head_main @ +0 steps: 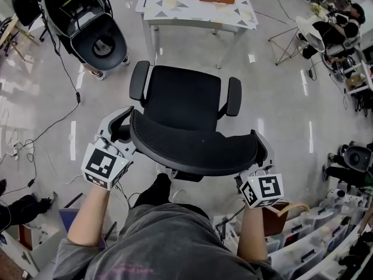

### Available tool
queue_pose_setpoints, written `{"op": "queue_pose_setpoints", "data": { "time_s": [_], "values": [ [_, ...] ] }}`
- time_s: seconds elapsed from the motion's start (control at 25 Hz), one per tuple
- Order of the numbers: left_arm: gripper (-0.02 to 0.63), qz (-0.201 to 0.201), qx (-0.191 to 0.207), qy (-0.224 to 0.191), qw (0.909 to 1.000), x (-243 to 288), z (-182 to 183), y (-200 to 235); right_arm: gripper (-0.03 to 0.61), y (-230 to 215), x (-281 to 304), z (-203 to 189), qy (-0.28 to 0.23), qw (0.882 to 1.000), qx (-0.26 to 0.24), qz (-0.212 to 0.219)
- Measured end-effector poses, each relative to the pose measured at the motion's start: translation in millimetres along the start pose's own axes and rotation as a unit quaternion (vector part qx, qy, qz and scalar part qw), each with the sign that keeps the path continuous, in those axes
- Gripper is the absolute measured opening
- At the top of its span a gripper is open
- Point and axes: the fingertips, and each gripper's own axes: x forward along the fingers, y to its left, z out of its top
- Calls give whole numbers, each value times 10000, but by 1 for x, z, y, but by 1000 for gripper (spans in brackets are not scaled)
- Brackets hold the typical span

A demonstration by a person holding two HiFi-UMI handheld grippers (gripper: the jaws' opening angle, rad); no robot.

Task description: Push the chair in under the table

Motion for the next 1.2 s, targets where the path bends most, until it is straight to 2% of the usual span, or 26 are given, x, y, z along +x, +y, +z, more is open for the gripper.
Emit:
{"op": "queue_pose_setpoints", "data": {
  "time_s": [0.76,1.2],
  "values": [
    [229,-54,92,-40,9999,71,24,52,235,-42,67,26,-230,9992,90,-302],
    [229,73,40,-37,10000,128,42,77,235,-90,118,42,-188,9995,34,-262]
  ]
}}
